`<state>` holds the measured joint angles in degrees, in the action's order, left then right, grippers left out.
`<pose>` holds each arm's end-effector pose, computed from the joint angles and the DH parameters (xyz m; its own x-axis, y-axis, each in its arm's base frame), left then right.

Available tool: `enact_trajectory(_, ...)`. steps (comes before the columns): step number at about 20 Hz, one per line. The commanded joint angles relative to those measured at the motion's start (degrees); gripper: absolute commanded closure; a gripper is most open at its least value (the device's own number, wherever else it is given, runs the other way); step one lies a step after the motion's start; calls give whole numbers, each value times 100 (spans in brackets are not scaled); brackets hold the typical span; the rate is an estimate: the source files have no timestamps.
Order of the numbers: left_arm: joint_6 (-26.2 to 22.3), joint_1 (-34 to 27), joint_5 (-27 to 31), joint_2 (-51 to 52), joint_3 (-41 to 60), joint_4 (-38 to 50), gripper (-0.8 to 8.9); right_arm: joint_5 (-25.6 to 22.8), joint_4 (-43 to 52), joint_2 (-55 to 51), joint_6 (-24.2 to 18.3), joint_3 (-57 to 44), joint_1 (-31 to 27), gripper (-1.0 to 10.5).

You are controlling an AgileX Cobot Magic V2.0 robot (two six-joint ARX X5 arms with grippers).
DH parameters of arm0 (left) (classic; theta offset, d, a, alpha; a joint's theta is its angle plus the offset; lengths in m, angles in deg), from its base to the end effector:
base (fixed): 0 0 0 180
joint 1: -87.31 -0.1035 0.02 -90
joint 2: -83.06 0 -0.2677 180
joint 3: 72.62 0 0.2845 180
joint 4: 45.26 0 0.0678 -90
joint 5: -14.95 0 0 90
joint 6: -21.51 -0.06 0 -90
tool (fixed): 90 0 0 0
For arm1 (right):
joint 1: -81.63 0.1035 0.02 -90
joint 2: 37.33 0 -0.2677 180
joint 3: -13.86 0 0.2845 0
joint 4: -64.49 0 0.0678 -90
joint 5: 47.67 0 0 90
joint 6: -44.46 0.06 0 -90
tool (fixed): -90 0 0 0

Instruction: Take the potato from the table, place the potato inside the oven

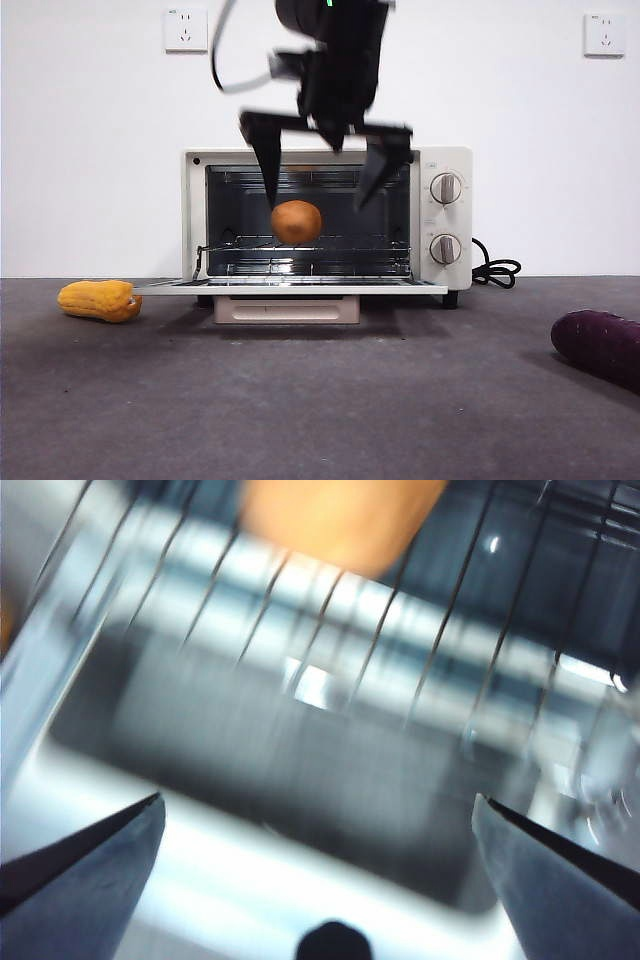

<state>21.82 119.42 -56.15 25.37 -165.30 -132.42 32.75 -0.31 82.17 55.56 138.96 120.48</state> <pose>0.1682 -0.0826 0.3945 0.6637 -0.0341 -0.7473 0.3310 0.9092 0.2525 0.3956 0.3058 0.2552 0.4976 0.1871 -0.8470 -0.4131 0.9098 -0.0417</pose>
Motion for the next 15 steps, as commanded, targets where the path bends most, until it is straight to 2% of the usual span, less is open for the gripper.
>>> enact_trajectory(1, -111, -221, -190, -118, 240, 389, 820, -48, -374, -474, -275, 31, 223, 529)
enact_trajectory(5, -153, -927, -1425, -328, 1029, 1296, 820, -201, -780, -1652, -278, 31, 507, 563)
enact_trajectory(6, -160, -1143, -1740, -356, 1248, 1508, 820, -212, -876, -1947, -289, 31, 533, 615)
enact_trajectory(9, -79, -1875, -2929, -599, 1993, 2319, 820, -407, -1338, -2931, -332, 31, 619, 895)
enact_trajectory(12, -17, -2546, -3705, -1106, 2354, 2839, 820, -527, -2002, -3786, -291, 31, 627, 919)
enact_trajectory(15, 319, -3021, -4546, -1864, 2374, 3318, 820, -789, -2566, -4592, -197, 31, 627, 958)
